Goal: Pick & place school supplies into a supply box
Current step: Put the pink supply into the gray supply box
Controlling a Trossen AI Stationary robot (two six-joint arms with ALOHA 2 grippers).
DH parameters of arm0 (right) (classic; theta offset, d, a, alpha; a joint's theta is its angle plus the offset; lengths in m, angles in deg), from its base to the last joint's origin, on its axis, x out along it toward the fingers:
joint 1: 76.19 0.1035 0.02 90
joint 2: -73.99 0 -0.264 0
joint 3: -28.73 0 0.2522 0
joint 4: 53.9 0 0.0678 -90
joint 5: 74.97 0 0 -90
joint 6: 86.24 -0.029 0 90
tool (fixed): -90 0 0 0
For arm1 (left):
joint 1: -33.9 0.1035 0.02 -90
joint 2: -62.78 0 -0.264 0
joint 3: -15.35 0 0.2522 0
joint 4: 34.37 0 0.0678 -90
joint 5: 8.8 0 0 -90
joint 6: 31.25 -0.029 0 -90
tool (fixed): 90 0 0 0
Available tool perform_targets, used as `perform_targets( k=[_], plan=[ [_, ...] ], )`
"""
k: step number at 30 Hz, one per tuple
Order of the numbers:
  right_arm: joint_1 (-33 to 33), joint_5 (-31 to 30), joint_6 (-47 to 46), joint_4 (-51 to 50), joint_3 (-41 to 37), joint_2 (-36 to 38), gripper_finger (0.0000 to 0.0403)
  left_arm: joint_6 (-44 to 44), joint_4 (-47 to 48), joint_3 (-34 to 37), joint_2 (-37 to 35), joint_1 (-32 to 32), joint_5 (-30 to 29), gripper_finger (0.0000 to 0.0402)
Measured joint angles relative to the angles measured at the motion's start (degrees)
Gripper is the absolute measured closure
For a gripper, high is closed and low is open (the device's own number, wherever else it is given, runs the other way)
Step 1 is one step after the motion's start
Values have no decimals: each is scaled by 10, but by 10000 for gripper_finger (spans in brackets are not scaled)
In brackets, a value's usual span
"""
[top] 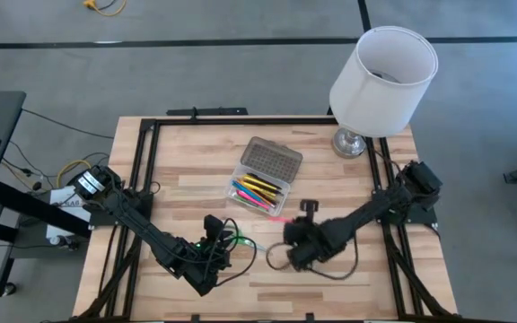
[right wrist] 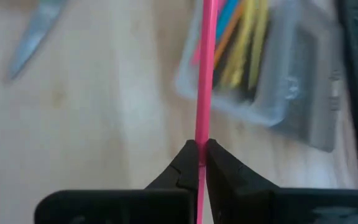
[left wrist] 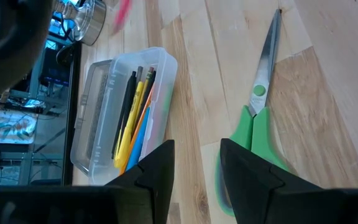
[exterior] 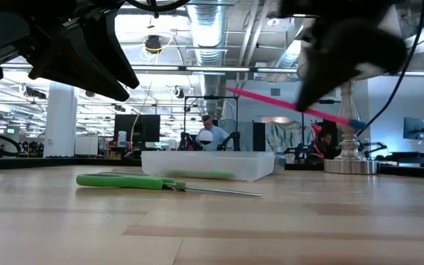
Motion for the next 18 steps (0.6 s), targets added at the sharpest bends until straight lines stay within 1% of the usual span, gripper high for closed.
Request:
perform_targets(
  k=[6, 8, 11, 12, 14, 16, 18],
  plan=[
    [-79, -24, 2, 53, 5, 0, 400, 0, 2, 0, 0, 0, 0, 276],
    [-107, -23, 21, 83, 5, 0, 400, 0, 8, 0, 0, 0, 0, 276],
    [-147, -16, 72, 155, 5, 0, 399, 7, 14, 0, 0, 0, 0, 276],
    [-161, -4, 90, 180, 5, 0, 399, 10, 17, 0, 0, 0, 0, 276],
    [-189, 40, 114, 225, 5, 0, 399, 14, 20, 0, 0, 0, 0, 276],
    [-219, 93, 118, 255, 5, 0, 399, 17, 22, 0, 0, 0, 0, 276],
    [-243, 129, 116, 267, 5, -1, 399, 20, 26, 0, 0, 0, 0, 276]
  ],
)
